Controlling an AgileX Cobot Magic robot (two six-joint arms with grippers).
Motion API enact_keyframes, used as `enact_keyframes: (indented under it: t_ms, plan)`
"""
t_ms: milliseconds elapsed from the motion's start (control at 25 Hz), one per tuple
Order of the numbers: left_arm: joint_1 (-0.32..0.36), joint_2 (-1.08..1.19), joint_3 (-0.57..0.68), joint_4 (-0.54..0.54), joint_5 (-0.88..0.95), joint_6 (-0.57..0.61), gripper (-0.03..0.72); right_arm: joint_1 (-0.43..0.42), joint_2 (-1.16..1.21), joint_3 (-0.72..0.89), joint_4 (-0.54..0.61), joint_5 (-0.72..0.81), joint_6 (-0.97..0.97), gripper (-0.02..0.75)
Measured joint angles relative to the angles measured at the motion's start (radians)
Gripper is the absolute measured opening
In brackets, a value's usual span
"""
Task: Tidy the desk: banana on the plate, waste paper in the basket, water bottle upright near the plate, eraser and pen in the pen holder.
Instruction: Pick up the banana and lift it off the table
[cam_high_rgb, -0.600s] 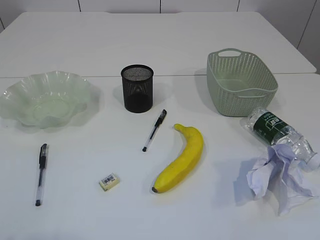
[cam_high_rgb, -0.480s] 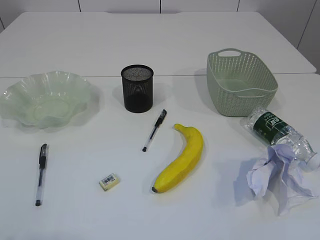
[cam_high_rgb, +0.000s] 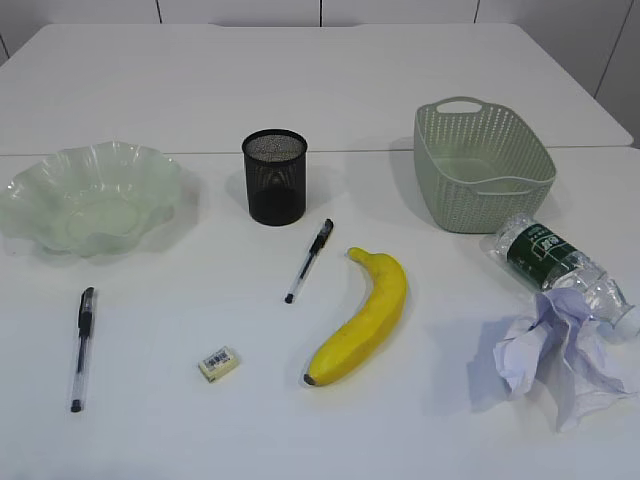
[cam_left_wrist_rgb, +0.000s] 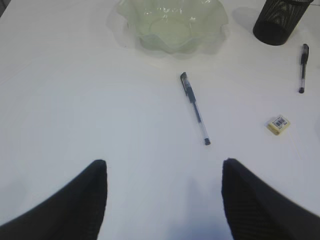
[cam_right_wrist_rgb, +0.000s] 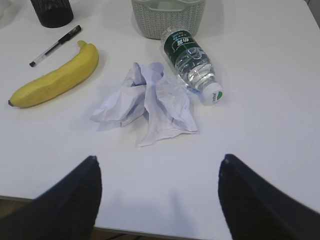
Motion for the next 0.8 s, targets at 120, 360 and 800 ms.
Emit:
enact_keyframes:
  t_ms: [120,360,800]
  plan:
    - [0.000,0.000,0.000,0.000,0.000,0.000,0.508,0.000,0.000,0.000,0.000,0.000,0.000,0.539]
    - [0.000,0.000,0.000,-0.002,0.000,0.000,0.508,0.000,0.000,0.000,0.000,0.000,0.000,0.538]
    - [0.000,0.000,0.000,-0.003,0.000,0.000,0.508,0.000,0.000,0.000,0.000,0.000,0.000,0.538]
